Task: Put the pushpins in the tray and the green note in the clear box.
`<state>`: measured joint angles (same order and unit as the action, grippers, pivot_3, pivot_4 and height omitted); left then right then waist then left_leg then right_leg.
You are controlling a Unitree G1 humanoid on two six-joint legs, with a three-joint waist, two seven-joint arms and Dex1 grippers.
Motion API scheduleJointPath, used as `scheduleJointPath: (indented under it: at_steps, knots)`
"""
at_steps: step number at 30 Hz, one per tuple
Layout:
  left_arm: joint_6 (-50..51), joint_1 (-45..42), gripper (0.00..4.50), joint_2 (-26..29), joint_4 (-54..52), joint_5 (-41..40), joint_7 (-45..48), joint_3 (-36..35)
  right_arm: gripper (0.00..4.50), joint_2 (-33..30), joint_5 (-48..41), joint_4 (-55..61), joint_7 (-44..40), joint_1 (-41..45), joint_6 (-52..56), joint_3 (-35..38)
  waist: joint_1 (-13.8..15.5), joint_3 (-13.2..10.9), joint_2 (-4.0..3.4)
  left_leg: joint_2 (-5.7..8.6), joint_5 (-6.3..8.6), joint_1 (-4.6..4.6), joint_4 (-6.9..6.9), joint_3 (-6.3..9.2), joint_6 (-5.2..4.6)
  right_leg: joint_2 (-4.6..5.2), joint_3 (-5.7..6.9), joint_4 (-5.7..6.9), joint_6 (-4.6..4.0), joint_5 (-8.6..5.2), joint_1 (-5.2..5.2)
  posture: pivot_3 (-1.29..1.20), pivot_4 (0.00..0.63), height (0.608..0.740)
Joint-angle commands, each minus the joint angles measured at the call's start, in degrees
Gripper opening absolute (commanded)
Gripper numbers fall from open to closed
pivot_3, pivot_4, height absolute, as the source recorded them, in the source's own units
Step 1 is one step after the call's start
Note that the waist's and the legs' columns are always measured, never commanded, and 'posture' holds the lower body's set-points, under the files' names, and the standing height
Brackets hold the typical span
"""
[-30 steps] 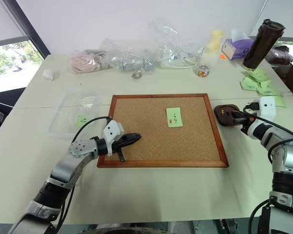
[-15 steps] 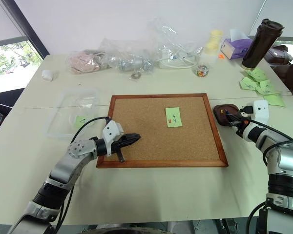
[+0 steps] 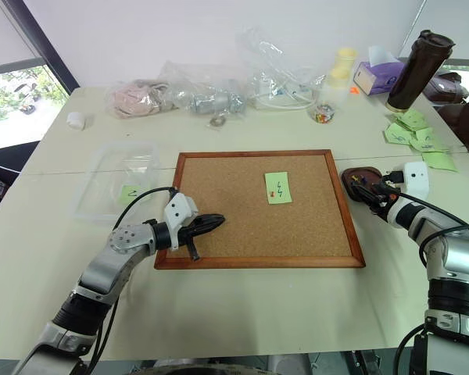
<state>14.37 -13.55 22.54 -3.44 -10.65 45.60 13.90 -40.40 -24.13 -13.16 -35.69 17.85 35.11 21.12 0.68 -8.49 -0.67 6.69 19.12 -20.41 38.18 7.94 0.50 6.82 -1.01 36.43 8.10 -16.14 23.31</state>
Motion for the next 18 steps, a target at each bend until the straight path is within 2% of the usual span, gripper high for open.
scheduleJointPath:
  at_steps: [1,5,9,13,18]
  knots:
    - [1.9,1.9,0.00,0.5,1.9,1.5,0.5,2.1,2.91,-0.8,-4.1,8.0,-2.1,2.0,2.2,1.0,0.0,0.0,-0.03,0.00,0.00,0.00,0.00,0.00,0.00,0.00,0.00,0.00,0.00,0.00,0.01,0.00,0.150,0.740]
    - [1.8,1.8,0.00,0.5,2.0,1.5,0.6,2.1,2.91,-0.1,-7.3,16.3,-3.4,3.7,6.4,-2.1,0.0,0.0,-0.06,-0.01,0.00,-0.01,0.00,0.00,0.00,0.00,-0.01,0.00,0.00,0.00,0.01,0.00,0.150,0.740]
    - [1.9,1.4,0.00,0.4,2.3,1.5,0.5,2.0,2.91,2.9,-8.8,23.6,-3.4,5.5,9.2,-8.7,0.1,0.0,-0.05,-0.03,0.00,-0.01,0.00,0.02,0.00,0.00,0.00,-0.01,0.00,0.00,0.01,0.00,0.150,0.740]
    - [1.9,1.4,0.00,0.3,2.2,1.6,0.4,2.0,2.91,7.0,-6.0,24.7,-2.9,5.5,7.5,-16.5,0.1,0.0,-0.04,-0.01,0.00,-0.03,0.00,0.02,0.00,0.00,0.00,-0.01,0.00,0.00,0.01,0.00,0.150,0.740]
    - [2.2,2.0,0.00,0.3,1.4,1.4,-0.2,1.8,2.91,9.3,-1.4,22.6,-2.7,4.2,3.9,-22.5,0.0,0.0,-0.04,-0.01,0.00,-0.03,0.00,0.03,0.00,0.00,0.01,-0.01,0.00,0.00,0.03,0.00,0.150,0.740]
